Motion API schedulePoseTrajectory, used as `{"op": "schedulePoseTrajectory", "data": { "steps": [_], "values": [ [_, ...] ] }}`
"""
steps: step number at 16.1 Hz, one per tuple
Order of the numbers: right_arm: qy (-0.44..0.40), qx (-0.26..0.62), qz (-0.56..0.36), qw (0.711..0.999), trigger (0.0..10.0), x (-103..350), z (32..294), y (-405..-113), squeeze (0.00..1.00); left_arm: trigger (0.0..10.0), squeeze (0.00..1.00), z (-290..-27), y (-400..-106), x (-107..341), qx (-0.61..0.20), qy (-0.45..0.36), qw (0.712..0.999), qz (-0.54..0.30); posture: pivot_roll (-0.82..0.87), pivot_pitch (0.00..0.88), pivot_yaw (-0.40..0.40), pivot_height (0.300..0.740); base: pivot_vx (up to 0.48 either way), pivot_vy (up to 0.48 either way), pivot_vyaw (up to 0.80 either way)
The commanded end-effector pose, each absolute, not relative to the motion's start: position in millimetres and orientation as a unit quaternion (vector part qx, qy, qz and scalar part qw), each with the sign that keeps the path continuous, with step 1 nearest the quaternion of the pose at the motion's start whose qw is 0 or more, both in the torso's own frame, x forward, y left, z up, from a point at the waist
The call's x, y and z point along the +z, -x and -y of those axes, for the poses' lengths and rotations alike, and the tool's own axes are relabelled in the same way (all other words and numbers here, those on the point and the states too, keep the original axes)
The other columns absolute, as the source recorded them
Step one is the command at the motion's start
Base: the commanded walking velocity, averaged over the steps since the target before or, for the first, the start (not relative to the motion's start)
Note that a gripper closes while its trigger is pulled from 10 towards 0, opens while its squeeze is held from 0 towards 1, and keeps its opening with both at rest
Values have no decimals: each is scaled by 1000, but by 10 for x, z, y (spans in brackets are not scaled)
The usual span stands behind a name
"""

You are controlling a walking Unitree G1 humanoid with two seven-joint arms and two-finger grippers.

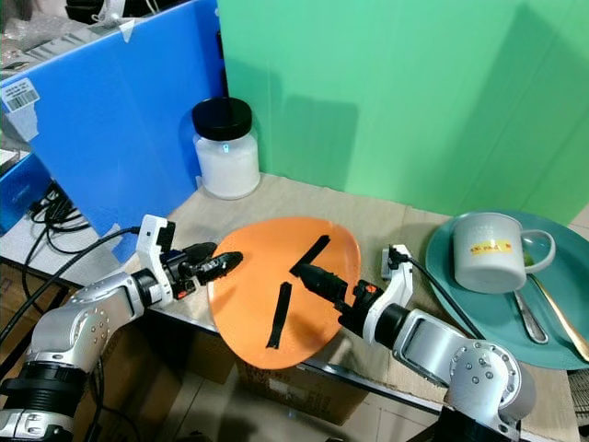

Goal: Setting the table

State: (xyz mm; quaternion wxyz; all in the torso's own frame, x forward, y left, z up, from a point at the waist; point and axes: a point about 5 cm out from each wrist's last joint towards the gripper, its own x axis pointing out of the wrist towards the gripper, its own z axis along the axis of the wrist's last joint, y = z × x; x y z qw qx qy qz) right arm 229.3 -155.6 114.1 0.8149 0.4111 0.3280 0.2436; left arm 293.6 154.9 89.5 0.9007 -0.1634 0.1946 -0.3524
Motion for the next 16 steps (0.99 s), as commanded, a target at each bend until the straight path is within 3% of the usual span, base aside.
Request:
{"op": "schedulePoseTrajectory", "data": {
  "steps": [1,16],
  "values": [
    [-413,260,-313,815,0,1199,1532,-2311,0,10000,0,-1528,-2932,925,-360,163,899,-189,48,0,-8,740,0,0,0],
    [-406,250,-303,825,0,1215,1552,-2370,0,10000,0,-1553,-2958,995,-367,152,901,-176,53,0,-7,740,0,0,0]
  ]
}}
